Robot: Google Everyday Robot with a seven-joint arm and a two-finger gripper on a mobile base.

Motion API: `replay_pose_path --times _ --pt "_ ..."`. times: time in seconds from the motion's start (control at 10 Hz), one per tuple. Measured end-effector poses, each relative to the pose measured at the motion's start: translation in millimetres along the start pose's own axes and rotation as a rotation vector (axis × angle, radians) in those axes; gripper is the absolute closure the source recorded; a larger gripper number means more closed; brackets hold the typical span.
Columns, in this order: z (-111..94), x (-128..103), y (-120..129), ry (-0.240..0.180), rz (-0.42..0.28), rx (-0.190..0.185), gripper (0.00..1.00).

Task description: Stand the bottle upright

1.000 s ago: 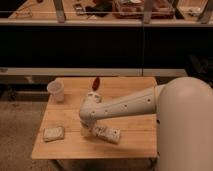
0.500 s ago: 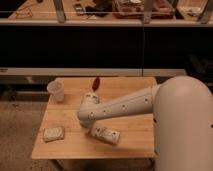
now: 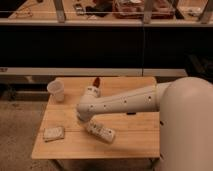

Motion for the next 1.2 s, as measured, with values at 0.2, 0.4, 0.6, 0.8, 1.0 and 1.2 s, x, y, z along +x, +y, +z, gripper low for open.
replay_pose_path --times 0.2,0.4,0.6,0.8,1.0,1.2 --pt "-24.9 25.2 11.7 0.117 0.096 0.032 0.64" --pt "-44.0 35.5 23.9 0.215 0.186 0.059 0.64" --pt "-68.2 41.8 41.0 0.322 0.263 0.063 0.64" --pt "-103.6 43.7 59.5 0.460 0.323 0.040 0.64" --pt "-125.4 37.5 64.8 0.556 0.352 0.023 0.64" --pt "-132.9 26.7 57.9 0.617 0.362 0.025 0.64"
